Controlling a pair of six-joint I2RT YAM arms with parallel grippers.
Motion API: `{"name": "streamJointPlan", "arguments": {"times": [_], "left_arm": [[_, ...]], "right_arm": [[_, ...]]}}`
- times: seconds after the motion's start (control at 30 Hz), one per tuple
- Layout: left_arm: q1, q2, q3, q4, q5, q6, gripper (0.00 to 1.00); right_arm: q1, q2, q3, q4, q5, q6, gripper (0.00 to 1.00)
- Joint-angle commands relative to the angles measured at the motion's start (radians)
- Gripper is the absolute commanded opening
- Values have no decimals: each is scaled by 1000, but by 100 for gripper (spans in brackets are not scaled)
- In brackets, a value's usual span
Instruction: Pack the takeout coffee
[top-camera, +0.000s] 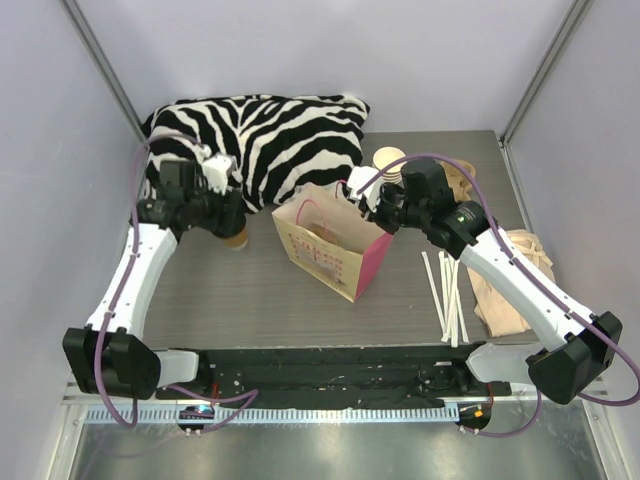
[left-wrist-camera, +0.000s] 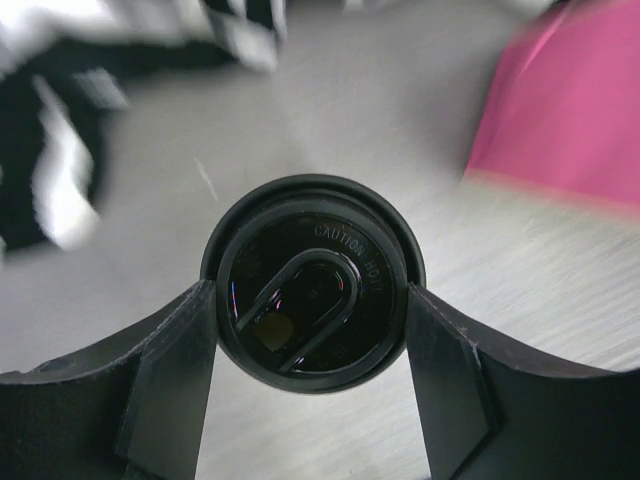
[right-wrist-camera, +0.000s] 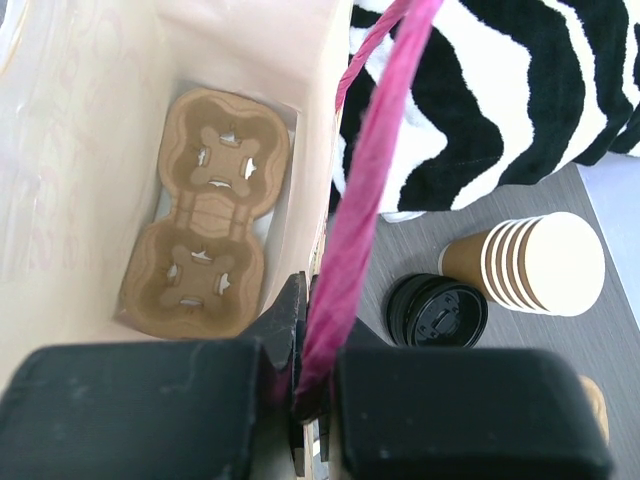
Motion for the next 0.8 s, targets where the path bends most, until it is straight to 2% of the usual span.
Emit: {"name": "streamJointPlan", "arguments": {"times": [0.0,0.03,0.13,0.23,0.33,0.47,0.63,0.77], "left_arm": [[-15,-12,296,-118,111,-10,6],[-21,-1,406,-140,127,-20,5],[-79,34,582,-203,177,-20,2],[-175,37,676,-203,191,-20,1],[-284,37,707,-185,180,-7,0],[-424,5,626,-148,158,56,0],[-530,-96,429,-65,147,167,0],[-603,-125,355,-48,133,239,0]], "right_arm": [[0,-20,28,14,-33,-12,1],[1,-22,31,16,-34,-12,1],[0,-20,46,14,-34,-9,1],[0,-15,62,16,-51,-8,1],[0,-20,65,25,-71,0,1],[0,-23,68,34,-94,23,1],[-2,-23,74,34,-120,60,1],[0,-18,82,30,-139,71,1]]}}
